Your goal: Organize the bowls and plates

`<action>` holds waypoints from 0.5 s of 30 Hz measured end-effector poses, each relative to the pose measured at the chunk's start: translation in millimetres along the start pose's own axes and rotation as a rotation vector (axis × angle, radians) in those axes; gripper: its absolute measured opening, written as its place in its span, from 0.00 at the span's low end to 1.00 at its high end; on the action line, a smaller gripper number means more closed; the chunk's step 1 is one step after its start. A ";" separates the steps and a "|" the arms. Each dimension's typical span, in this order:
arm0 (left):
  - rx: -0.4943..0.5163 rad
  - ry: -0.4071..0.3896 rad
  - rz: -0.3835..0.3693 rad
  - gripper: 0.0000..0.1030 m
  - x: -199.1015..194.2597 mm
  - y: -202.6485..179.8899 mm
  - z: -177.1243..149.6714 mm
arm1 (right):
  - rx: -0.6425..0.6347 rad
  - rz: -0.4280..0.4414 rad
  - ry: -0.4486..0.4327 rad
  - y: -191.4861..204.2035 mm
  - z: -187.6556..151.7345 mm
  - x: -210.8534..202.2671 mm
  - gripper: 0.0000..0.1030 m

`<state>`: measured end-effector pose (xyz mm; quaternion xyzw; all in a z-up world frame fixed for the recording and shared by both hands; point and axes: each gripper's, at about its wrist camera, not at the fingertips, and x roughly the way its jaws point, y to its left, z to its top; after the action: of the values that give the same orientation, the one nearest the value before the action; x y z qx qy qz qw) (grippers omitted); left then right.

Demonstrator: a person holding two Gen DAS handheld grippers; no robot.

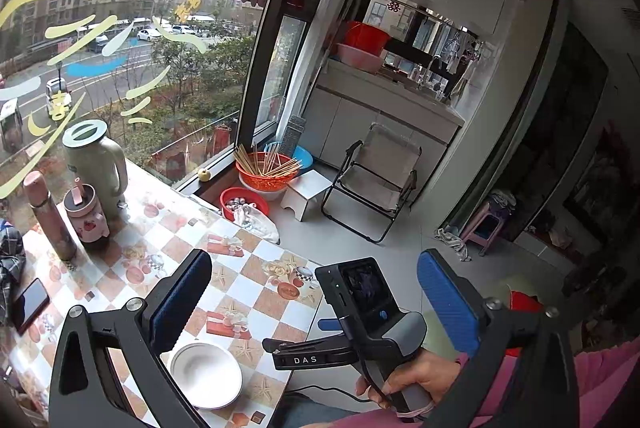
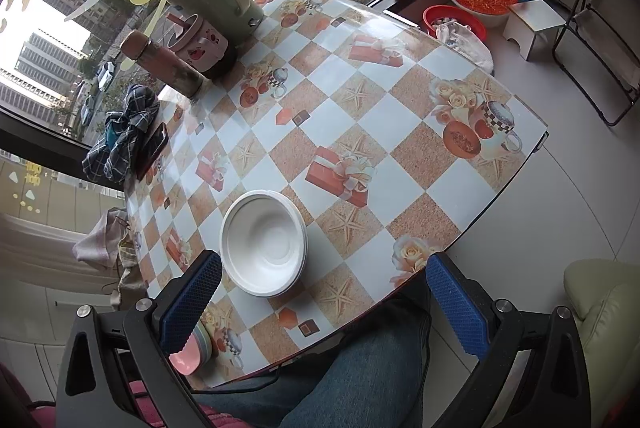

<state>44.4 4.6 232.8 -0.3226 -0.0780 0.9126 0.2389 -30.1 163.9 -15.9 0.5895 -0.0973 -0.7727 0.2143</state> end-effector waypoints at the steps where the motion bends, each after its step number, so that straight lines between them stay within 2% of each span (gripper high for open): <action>1: 0.000 0.000 0.001 1.00 0.1 -0.1 -0.1 | -0.005 0.001 0.002 0.3 1.5 0.5 1.00; 15: -0.007 0.010 0.001 1.00 -1.5 4.3 -2.2 | 0.031 -0.007 0.009 -0.1 -3.9 2.2 1.00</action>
<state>45.1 0.1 230.6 -0.3283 -0.0800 0.9106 0.2379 -26.9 163.4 -19.0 0.5967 -0.1065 -0.7691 0.2029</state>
